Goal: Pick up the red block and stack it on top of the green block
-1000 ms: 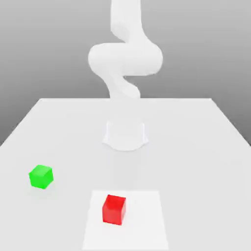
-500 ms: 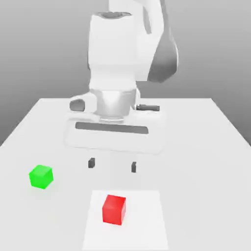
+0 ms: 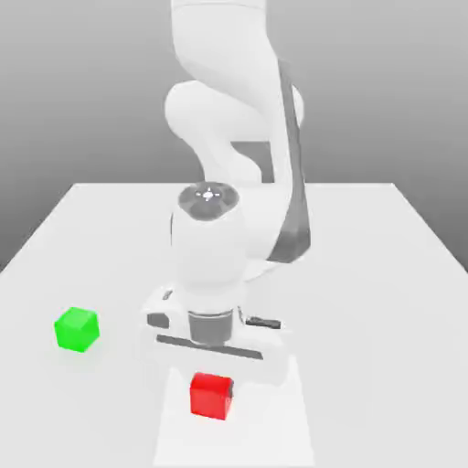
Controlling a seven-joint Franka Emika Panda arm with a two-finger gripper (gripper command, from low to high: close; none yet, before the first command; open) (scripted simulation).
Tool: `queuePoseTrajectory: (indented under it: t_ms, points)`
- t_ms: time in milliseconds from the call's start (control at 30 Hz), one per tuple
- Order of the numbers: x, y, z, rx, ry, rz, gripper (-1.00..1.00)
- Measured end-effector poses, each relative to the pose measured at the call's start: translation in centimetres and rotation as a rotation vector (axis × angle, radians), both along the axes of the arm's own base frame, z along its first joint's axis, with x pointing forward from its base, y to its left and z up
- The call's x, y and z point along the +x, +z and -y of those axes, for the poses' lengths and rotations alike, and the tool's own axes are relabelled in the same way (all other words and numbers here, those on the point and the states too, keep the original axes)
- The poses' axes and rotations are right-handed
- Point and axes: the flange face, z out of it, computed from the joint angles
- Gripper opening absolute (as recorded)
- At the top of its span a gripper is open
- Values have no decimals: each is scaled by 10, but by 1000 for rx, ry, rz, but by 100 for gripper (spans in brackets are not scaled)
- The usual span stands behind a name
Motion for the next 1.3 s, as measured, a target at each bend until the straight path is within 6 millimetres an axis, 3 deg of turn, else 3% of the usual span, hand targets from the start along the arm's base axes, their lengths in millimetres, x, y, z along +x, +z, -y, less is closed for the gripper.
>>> queuePoseTrajectory:
  t_ms: [67, 233, 533, 933, 1033, 1200, 1233, 1300]
  points:
    - [1, 10, 0, 0, 0, 0, -100]
    - [0, 58, 2, 0, -2, 0, -100]
    - [-39, 81, 112, 3, -159, 0, -100]
    - [-131, 100, 221, 2, -330, 0, -100]
    - [-150, 93, 237, 1, -363, -1, -100]
    - [-152, 48, 239, 1, -366, -1, -100]
    - [-152, 41, 238, 1, -366, -1, 100]
    - [-152, 41, 238, 1, -366, -1, 100]
